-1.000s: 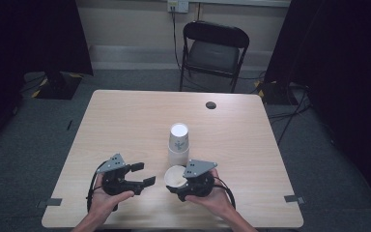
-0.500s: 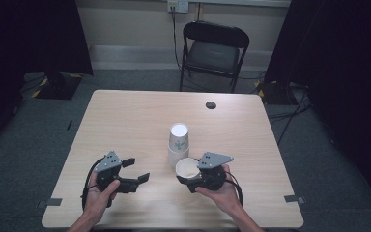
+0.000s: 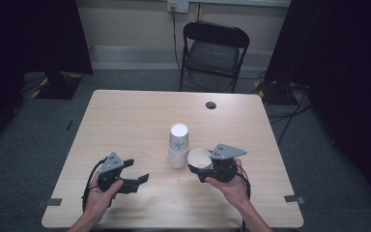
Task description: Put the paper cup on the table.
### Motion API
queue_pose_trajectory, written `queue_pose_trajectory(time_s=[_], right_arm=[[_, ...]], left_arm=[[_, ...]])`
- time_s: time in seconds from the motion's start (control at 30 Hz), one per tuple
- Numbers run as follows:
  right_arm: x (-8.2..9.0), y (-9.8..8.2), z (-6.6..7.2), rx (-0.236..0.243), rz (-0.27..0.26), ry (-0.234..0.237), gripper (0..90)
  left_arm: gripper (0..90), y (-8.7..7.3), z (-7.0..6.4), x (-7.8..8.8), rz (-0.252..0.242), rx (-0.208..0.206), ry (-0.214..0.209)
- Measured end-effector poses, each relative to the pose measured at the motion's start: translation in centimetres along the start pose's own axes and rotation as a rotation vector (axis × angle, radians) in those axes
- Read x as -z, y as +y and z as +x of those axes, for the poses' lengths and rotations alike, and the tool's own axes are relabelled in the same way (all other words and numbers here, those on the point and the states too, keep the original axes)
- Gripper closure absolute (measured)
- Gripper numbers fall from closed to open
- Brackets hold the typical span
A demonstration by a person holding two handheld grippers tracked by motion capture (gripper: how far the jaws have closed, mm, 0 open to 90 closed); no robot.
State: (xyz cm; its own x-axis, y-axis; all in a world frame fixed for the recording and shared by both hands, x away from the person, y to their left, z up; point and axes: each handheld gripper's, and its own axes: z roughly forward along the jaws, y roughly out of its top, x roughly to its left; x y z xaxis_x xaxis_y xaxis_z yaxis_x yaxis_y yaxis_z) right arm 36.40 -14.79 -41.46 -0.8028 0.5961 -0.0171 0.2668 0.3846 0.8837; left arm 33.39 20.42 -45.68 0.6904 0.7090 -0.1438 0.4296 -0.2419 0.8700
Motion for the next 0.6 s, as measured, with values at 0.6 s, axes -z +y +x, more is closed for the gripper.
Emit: queue_pose_trajectory(time_s=[0.6], right_arm=[[1.5,1.0,-3.0,-0.031,-0.058,-0.081,29.9]], left_arm=[[15.6,-0.1,0.6,0.6,-0.016,0.016,0.026]])
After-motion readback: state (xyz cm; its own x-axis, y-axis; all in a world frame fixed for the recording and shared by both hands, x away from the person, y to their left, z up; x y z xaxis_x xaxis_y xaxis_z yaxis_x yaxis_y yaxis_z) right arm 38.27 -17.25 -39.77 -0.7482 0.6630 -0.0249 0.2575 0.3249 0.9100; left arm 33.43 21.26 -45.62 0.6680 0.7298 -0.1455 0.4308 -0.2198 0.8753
